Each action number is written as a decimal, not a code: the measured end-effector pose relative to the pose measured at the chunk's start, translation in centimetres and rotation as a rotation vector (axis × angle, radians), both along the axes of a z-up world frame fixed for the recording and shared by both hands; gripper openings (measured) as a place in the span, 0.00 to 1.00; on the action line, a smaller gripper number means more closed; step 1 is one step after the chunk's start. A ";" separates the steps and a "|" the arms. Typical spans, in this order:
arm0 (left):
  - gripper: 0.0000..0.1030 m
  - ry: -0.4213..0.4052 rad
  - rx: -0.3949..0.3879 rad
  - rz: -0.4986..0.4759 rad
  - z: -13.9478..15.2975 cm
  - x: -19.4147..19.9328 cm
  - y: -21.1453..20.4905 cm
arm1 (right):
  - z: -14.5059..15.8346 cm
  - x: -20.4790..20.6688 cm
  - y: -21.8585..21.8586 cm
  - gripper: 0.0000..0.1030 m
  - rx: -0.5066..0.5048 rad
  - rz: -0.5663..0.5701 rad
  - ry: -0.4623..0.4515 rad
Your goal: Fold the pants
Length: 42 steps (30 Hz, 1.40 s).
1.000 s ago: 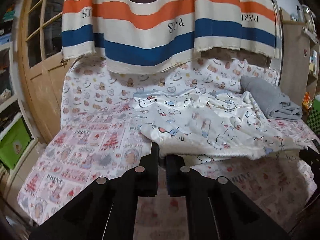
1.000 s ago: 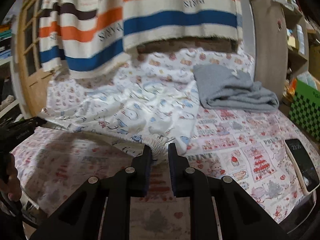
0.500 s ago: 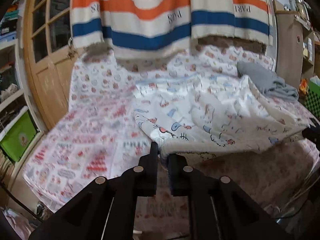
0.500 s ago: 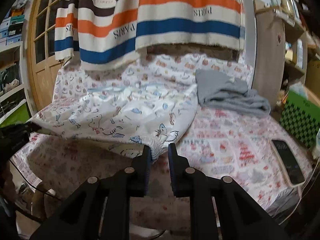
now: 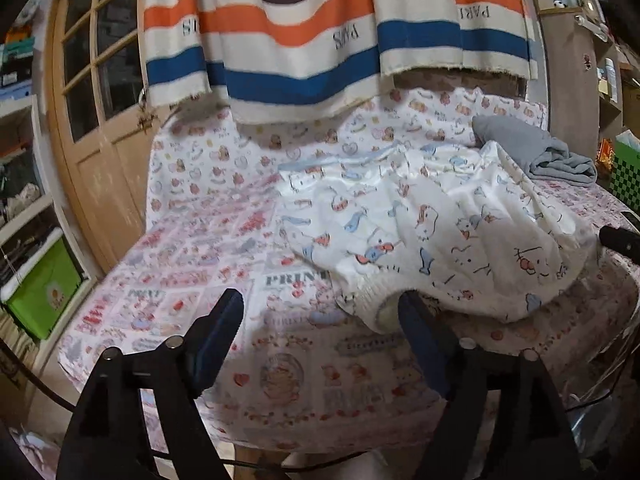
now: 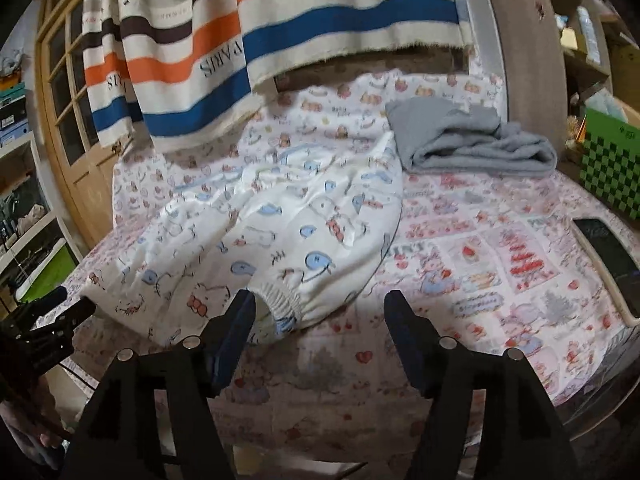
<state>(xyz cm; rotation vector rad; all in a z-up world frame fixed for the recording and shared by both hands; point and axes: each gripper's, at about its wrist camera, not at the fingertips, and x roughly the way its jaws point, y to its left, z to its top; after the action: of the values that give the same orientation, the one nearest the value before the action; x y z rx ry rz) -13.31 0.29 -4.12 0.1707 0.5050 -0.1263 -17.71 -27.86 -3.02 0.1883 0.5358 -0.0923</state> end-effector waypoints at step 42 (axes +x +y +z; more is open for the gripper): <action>0.99 -0.445 -0.206 -0.004 15.6 23.2 3.1 | 15.9 27.2 7.5 0.71 -0.264 0.242 -0.203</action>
<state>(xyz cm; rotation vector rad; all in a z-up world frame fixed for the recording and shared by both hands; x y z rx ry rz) 9.88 3.39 11.52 -0.0046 0.0468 -0.1384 9.46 -20.35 12.86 -0.1244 0.3359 0.0911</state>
